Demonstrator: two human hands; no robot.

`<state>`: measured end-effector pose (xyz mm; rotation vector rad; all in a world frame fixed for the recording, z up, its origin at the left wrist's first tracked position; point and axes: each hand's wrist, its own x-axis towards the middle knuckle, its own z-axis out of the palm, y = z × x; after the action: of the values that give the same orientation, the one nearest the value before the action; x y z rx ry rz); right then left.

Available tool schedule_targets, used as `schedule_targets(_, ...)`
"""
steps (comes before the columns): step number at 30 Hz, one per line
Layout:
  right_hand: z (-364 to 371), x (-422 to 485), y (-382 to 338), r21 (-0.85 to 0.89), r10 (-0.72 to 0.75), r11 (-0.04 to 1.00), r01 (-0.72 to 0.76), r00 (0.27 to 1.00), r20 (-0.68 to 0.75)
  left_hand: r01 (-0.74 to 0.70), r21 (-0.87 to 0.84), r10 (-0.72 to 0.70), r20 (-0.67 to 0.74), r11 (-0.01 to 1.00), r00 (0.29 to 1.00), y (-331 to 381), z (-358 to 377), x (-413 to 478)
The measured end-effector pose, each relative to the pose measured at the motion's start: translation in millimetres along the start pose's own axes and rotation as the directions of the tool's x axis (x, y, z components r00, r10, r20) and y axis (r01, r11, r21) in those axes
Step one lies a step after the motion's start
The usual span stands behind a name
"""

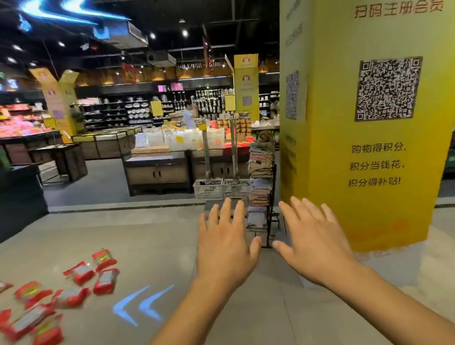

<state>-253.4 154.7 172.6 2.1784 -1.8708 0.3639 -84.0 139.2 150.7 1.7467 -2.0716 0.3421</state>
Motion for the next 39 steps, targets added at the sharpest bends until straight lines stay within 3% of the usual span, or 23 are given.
schedule_targets(7,36.4,59.5,-94.2,0.052,-0.189,0.981,0.188,0.982,0.013,0.187,0.052,-0.188,0.016,0.981,0.982,-106.2,13.9,-12.9)
schedule_targets(15,88.4,106.3,-181.9,0.16,-0.399,0.907,0.389,0.916,0.039,0.407,0.109,-0.415,0.072,0.907,0.907,-195.7,26.0,-30.1)
schedule_targets(22,136.5,172.3,-230.2,0.27,-0.511,0.833,0.482,0.859,0.043,0.523,0.204,-0.544,0.059,0.828,0.837,-254.1,53.8,-7.8)
schedule_targets(39,231.0,397.7,-277.7,0.417,-0.659,0.709,0.568,0.745,0.106,0.691,0.339,-0.741,0.027,0.638,0.671,-352.9,129.0,150.2)
